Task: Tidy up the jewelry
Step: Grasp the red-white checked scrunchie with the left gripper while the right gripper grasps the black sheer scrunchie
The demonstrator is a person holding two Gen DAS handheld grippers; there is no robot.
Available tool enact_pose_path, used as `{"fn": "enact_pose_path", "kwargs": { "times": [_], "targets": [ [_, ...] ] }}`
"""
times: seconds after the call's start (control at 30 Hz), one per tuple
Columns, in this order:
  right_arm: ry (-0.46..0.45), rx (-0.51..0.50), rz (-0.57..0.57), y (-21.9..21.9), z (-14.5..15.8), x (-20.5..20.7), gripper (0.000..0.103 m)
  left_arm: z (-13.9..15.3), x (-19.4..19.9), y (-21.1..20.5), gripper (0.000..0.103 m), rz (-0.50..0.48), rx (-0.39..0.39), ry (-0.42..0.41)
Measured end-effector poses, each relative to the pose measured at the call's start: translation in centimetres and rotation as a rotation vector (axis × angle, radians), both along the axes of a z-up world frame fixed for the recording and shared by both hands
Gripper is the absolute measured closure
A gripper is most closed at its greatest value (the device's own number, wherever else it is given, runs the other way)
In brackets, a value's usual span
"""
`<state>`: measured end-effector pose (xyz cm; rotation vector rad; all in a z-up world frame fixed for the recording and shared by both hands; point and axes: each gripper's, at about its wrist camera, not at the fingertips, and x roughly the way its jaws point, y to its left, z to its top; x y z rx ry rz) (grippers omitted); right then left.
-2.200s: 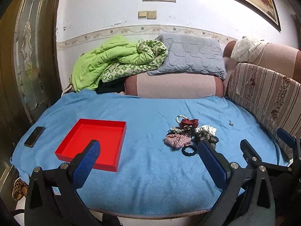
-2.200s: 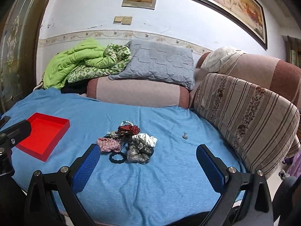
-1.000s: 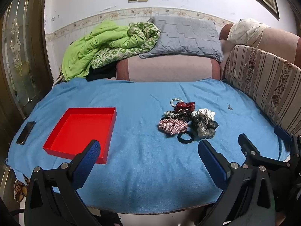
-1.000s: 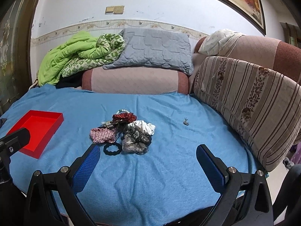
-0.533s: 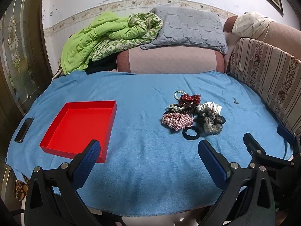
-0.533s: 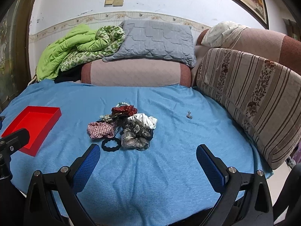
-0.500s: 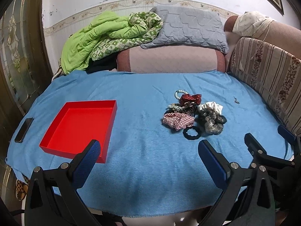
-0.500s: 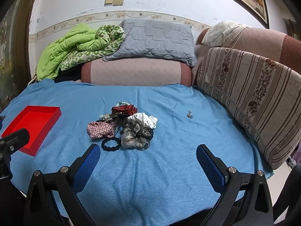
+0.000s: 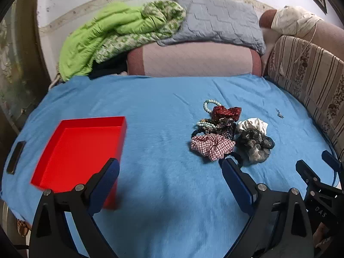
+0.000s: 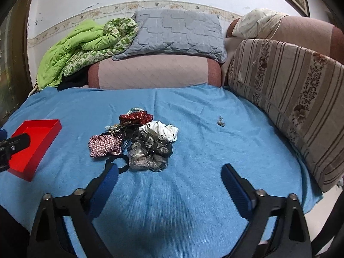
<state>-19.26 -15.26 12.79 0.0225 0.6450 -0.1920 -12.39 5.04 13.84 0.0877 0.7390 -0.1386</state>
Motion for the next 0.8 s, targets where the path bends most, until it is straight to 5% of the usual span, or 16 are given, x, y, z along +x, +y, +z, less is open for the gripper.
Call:
{"fn": "enact_pose_path", "kwargs": {
  "times": [0.13,0.67,0.8],
  "targets": [
    [0.038,0.048,0.03,-0.8,-1.1,2.3,0.025,-1.5,3.4,-1.2,0.007,-0.035,-0.029,0.059],
    [0.125,0.165,0.049,-2.9,-6.1,10.5,0.025,-8.8,13.3,-3.9,0.008,-0.078,-0.11,0.221],
    [0.142,0.184,0.058,-2.8,-7.2,11.6,0.025,-10.2,14.3,-4.4,0.025,-0.104,-0.133,0.272]
  ]
}}
